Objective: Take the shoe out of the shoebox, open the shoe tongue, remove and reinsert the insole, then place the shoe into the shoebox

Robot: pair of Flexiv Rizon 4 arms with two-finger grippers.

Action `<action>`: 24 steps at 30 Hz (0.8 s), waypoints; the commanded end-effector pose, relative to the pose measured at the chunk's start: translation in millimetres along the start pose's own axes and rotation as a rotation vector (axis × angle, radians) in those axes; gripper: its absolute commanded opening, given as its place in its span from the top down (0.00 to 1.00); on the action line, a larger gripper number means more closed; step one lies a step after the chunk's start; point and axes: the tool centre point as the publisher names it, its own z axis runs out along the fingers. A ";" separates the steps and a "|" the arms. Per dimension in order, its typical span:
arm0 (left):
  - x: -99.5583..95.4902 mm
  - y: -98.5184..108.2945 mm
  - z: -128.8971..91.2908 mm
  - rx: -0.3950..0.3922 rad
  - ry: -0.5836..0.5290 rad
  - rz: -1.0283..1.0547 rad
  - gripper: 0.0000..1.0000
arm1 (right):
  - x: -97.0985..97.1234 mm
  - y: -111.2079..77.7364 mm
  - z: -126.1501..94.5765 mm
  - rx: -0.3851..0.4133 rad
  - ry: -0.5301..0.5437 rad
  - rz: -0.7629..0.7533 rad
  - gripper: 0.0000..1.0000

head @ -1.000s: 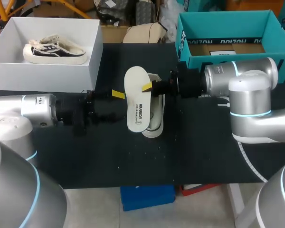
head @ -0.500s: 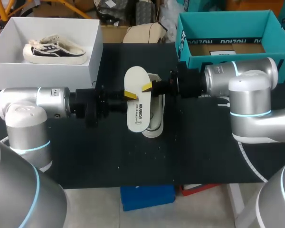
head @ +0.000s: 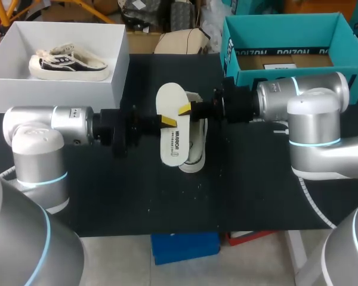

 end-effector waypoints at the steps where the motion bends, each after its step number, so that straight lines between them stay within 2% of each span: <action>1: 2.2 -2.2 2.1 0.000 0.010 -0.004 1.00 | 0.6 -0.5 1.2 -0.001 0.000 0.000 1.00; 7: 1.8 -3.1 1.7 0.001 0.007 -0.007 1.00 | 0.6 -0.5 1.2 -0.001 0.000 0.000 1.00; 8: 1.8 -3.1 1.7 0.002 0.007 -0.007 1.00 | 0.6 -0.5 1.2 -0.001 0.000 0.000 0.94; 9: 1.7 -3.1 1.7 0.002 0.007 -0.008 1.00 | 0.6 -0.5 1.2 -0.001 0.000 0.000 0.51; 10: 1.7 -3.1 1.6 0.002 0.008 -0.009 1.00 | 0.9 0.0 -1.1 -0.017 0.010 0.000 0.00; 12: 2.0 -4.4 0.8 -0.002 0.018 -0.020 1.00 | 1.3 0.7 -6.2 -0.042 0.012 -0.001 0.00; 17: 5.5 -11.5 -7.2 -0.043 0.079 -0.092 1.00 | -2.8 -2.1 -24.8 -0.061 -0.084 -0.010 0.00; 21: 7.4 -21.3 -13.7 -0.056 0.163 -0.136 1.00 | -2.9 -4.1 -42.3 -0.080 -0.181 -0.032 0.00; 24: 9.3 -31.5 -18.5 -0.051 0.233 -0.155 1.00 | -2.2 -7.4 -59.6 -0.101 -0.297 -0.067 0.00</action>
